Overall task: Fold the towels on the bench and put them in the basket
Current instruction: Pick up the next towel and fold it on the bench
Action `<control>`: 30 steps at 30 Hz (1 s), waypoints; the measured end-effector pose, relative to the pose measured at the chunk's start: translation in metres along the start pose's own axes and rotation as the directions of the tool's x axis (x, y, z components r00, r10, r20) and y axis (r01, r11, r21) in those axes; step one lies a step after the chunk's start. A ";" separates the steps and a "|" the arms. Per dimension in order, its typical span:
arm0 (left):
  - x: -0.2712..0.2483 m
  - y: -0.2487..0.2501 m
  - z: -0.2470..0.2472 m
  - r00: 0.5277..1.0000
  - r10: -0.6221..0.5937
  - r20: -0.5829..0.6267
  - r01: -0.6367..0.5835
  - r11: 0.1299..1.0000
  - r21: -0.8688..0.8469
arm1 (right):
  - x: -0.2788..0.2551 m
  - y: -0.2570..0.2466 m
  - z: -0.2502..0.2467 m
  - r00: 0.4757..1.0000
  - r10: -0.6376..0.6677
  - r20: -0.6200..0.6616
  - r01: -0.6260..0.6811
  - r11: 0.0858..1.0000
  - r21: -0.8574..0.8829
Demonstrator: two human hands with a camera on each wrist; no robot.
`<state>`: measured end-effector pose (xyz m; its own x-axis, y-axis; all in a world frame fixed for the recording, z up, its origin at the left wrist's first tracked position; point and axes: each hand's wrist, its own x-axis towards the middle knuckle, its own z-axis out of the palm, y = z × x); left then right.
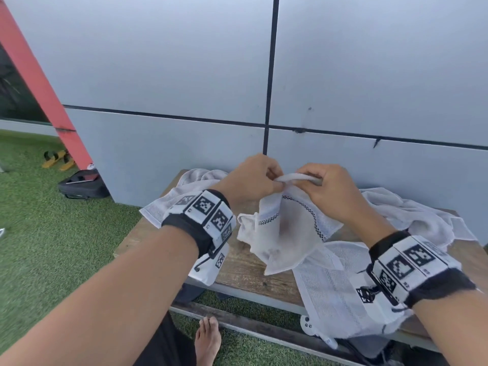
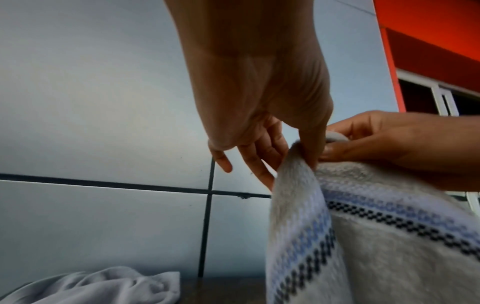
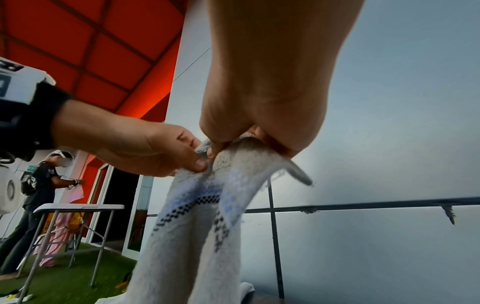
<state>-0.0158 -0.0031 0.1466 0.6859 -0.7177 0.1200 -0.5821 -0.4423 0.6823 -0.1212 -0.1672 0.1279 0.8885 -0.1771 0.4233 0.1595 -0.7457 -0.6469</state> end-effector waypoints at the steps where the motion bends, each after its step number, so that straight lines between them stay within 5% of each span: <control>1: -0.002 -0.004 -0.002 1.000 0.006 -0.008 -0.006 1.000 0.020 | -0.001 0.003 0.000 1.000 0.013 -0.016 -0.013 1.000 0.001; 5: -0.009 -0.030 -0.002 0.998 -0.047 -0.050 0.054 0.988 0.144 | -0.013 0.023 -0.004 0.994 0.103 0.023 -0.102 0.994 -0.037; 9: -0.023 -0.057 -0.001 0.979 -0.164 0.119 0.127 0.954 0.270 | -0.030 0.050 -0.010 0.982 0.186 -0.023 -0.187 0.977 -0.099; 17: -0.034 -0.090 0.013 0.958 -0.181 0.223 0.180 0.983 0.028 | -0.063 0.109 0.003 0.892 0.386 0.234 -0.313 0.903 -0.294; 26: -0.022 -0.069 0.072 0.935 -0.113 0.336 0.133 0.990 -0.039 | -0.043 0.079 0.034 0.969 0.153 0.196 -0.146 0.988 -0.046; 30: -0.006 -0.065 0.093 0.957 -0.058 0.284 0.080 0.994 -0.067 | -0.031 0.073 0.038 0.986 0.133 0.100 -0.139 0.988 0.061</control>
<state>-0.0224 -0.0199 0.0342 0.5666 -0.8138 -0.1294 -0.4943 -0.4613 0.7368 -0.1208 -0.1917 0.0433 0.9404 -0.2094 0.2681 0.0601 -0.6735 -0.7367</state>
